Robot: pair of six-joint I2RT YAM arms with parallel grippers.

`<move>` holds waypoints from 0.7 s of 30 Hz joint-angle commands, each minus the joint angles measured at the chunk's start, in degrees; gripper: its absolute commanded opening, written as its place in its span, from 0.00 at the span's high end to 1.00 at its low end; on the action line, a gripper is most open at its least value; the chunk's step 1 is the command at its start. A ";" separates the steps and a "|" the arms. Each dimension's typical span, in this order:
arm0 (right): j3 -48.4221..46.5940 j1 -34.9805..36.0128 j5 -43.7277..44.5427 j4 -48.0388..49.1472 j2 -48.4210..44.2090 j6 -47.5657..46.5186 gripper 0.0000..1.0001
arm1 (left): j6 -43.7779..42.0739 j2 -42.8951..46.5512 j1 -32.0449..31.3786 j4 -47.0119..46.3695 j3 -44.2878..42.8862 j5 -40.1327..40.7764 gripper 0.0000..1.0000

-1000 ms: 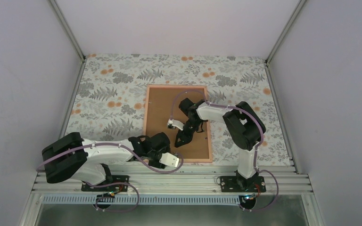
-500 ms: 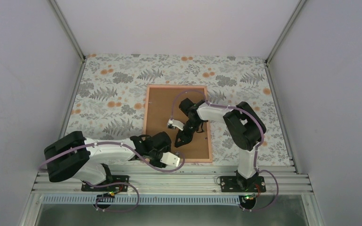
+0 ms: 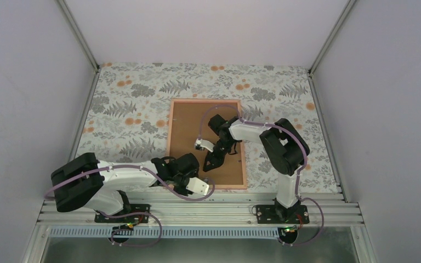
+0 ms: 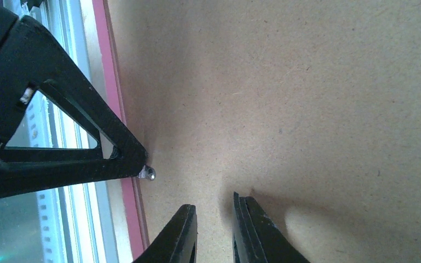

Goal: Put the photo into the frame

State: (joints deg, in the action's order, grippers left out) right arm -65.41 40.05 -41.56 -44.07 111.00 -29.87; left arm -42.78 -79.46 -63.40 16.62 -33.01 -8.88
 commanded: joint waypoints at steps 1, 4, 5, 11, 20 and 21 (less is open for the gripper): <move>2.21 -0.06 7.54 3.62 2.60 0.60 0.80 | -1.16 -1.38 -0.74 4.63 0.83 -3.41 0.69; 2.30 -0.06 7.47 3.64 2.60 0.60 0.80 | -1.16 -1.86 -0.72 4.15 0.61 -3.29 0.70; 2.38 -0.06 7.47 3.60 2.52 0.64 0.80 | -1.16 -1.76 -0.68 4.18 0.51 -3.18 0.71; 2.22 -0.06 6.32 2.96 1.97 0.15 0.79 | -0.64 1.53 -0.51 5.66 0.70 -1.66 0.67; -4.57 -2.00 -1.33 -1.02 -5.23 -2.08 0.61 | -0.77 9.68 9.04 15.69 -6.19 -9.38 0.42; -5.69 -2.92 -1.87 -1.40 -5.89 -2.29 0.58 | -0.99 9.68 11.27 16.46 -7.66 -10.46 0.40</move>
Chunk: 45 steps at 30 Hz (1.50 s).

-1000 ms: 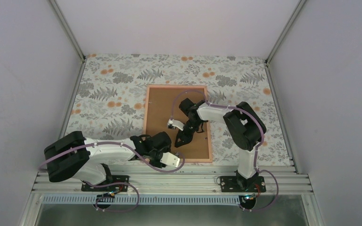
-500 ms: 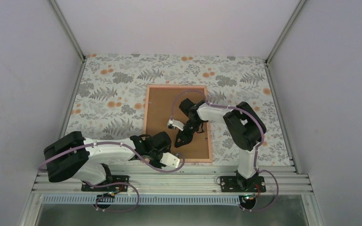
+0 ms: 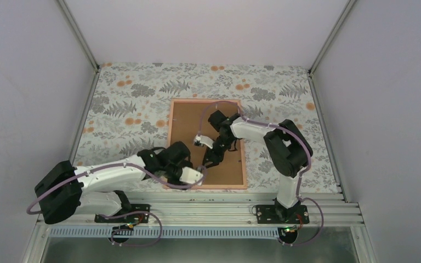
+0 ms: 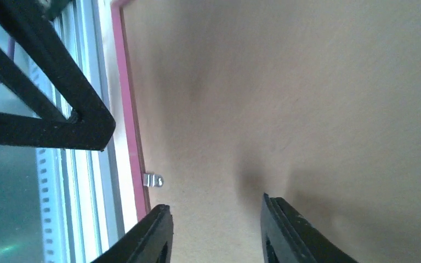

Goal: Put the photo into the frame

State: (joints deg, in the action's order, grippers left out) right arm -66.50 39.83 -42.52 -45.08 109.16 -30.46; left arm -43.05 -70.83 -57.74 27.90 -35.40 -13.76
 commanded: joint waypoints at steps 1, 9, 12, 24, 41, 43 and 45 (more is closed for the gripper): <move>-5.75 -3.87 -1.52 -0.70 -4.59 -1.90 0.54 | -0.99 0.93 7.71 5.79 -6.56 -6.34 0.38; -18.18 -15.26 -0.67 -0.77 -1.15 -0.13 0.36 | -1.02 -11.15 25.15 3.03 -19.94 -9.47 0.30; -21.08 -18.28 1.64 2.89 0.95 3.35 0.32 | 0.31 -18.34 30.40 3.23 -26.63 -12.77 0.27; -30.49 -22.05 16.16 11.27 11.84 7.79 0.26 | 7.14 -38.14 38.16 -1.85 -45.80 -11.97 0.24; -33.56 -22.34 30.77 16.27 19.62 -0.95 0.24 | 9.75 -43.60 36.13 -5.89 -41.29 -14.37 0.35; -33.60 -22.23 30.25 16.71 20.26 -0.84 0.24 | 10.13 -43.97 36.01 -6.36 -40.55 -14.24 0.36; -33.68 -22.12 29.84 16.88 21.09 -0.88 0.24 | 10.30 -44.59 35.95 -6.44 -40.21 -13.92 0.38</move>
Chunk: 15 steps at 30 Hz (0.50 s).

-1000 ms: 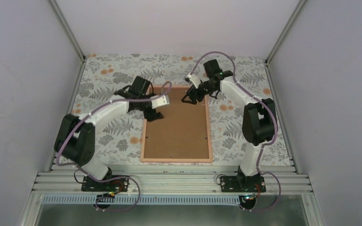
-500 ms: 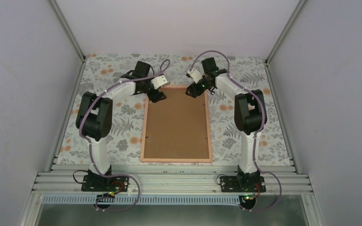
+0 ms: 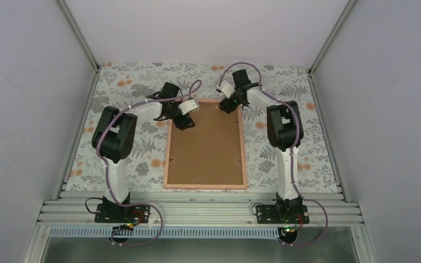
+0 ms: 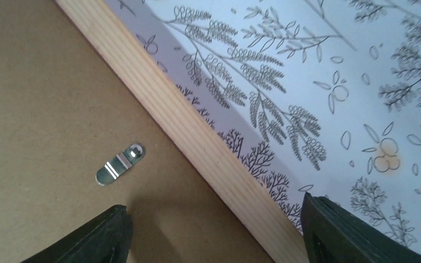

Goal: Put the photo into the frame

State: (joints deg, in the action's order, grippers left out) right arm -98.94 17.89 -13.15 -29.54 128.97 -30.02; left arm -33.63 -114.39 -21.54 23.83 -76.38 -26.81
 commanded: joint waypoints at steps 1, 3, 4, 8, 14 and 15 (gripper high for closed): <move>-1.19 -0.22 0.45 1.43 1.61 -1.42 0.24 | 1.00 -1.32 -0.24 -2.43 0.98 -0.72 0.38; -1.07 -0.09 0.59 1.51 2.35 -1.69 0.24 | 1.15 -1.68 -0.34 -2.55 1.29 -0.73 0.39; -0.94 -0.09 0.58 1.56 2.62 -1.86 0.25 | 1.24 -1.82 -0.41 -2.65 1.39 -0.63 0.39; -0.48 0.14 -0.92 1.54 3.23 -2.30 0.25 | 1.53 -2.67 -0.50 -2.73 1.09 -0.57 0.41; -0.38 1.21 -3.96 0.21 4.00 -2.70 0.25 | 1.82 -3.70 -1.04 -2.66 0.50 0.00 0.41; -0.38 1.34 -4.21 0.06 4.13 -2.70 0.25 | 1.86 -3.87 -1.12 -2.63 0.45 0.20 0.42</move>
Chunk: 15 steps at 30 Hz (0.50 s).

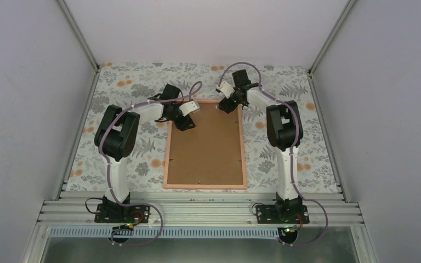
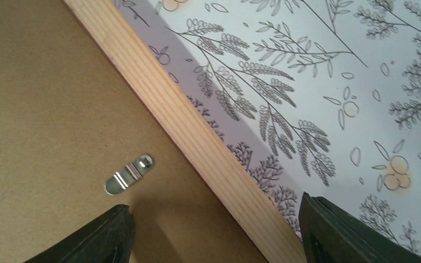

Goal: Put the photo into the frame

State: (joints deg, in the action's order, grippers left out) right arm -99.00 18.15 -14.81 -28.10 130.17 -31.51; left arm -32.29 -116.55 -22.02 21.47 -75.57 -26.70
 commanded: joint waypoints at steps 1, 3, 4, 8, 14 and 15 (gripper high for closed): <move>-0.38 1.29 -2.65 -1.43 3.17 -1.10 0.25 | 0.56 -1.97 -0.73 -0.29 -0.41 0.23 0.42; -0.38 1.48 -2.97 -1.39 3.55 -0.81 0.26 | 0.50 -2.16 -0.93 -0.15 -0.45 0.48 0.42; -0.47 1.45 -3.05 -1.33 3.71 -0.71 0.26 | 0.51 -2.37 -1.02 -0.10 -0.44 0.67 0.42; -0.89 1.47 -2.05 -0.66 4.53 0.44 0.28 | 0.13 -2.73 -1.35 0.07 -0.46 1.31 0.43; -3.37 1.53 -2.03 -1.32 6.49 1.91 0.30 | 0.04 -3.12 -1.62 0.37 -0.85 1.47 0.44; -3.74 1.58 -2.55 -1.54 6.80 2.08 0.30 | 0.05 -3.19 -1.62 0.38 -0.97 1.47 0.44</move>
State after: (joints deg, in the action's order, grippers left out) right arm -101.73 18.74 -17.19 -27.73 132.57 -30.46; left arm -32.29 -117.30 -22.98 20.53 -76.29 -25.43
